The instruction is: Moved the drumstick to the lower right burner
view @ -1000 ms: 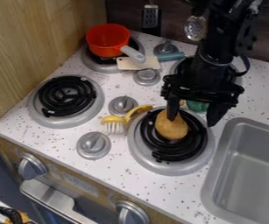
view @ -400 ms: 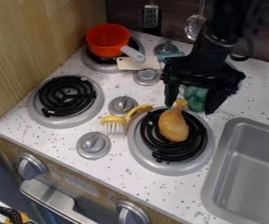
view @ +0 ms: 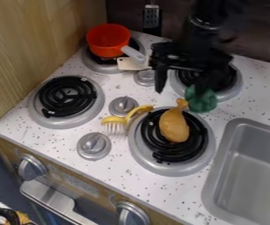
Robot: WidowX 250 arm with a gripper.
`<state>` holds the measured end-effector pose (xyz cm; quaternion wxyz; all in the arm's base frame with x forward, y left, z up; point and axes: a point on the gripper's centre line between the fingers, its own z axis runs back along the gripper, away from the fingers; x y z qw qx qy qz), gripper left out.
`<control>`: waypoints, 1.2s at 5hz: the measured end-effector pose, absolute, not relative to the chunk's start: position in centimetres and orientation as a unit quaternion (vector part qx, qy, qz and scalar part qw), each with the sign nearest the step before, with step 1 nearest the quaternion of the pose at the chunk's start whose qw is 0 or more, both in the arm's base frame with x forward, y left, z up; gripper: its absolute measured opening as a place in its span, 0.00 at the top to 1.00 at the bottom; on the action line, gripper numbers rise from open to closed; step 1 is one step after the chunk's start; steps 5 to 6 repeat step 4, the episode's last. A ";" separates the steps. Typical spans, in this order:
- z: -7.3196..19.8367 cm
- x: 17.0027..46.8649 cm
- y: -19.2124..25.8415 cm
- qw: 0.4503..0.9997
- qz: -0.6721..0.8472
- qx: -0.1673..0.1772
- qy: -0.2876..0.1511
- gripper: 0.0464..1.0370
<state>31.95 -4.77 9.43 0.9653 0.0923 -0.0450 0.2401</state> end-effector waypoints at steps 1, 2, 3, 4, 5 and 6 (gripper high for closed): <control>9.8 32.0 -4.5 0.964 0.245 0.093 -0.052 0.04; 9.5 31.9 -4.3 0.963 0.248 0.094 -0.056 0.04; 9.5 31.9 -4.3 0.962 0.249 0.095 -0.057 0.04; 9.8 31.8 -4.3 0.963 0.246 0.093 -0.063 0.04; 9.8 31.8 -4.3 0.963 0.246 0.093 -0.063 0.04; 9.8 31.8 -4.3 0.963 0.246 0.093 -0.063 0.04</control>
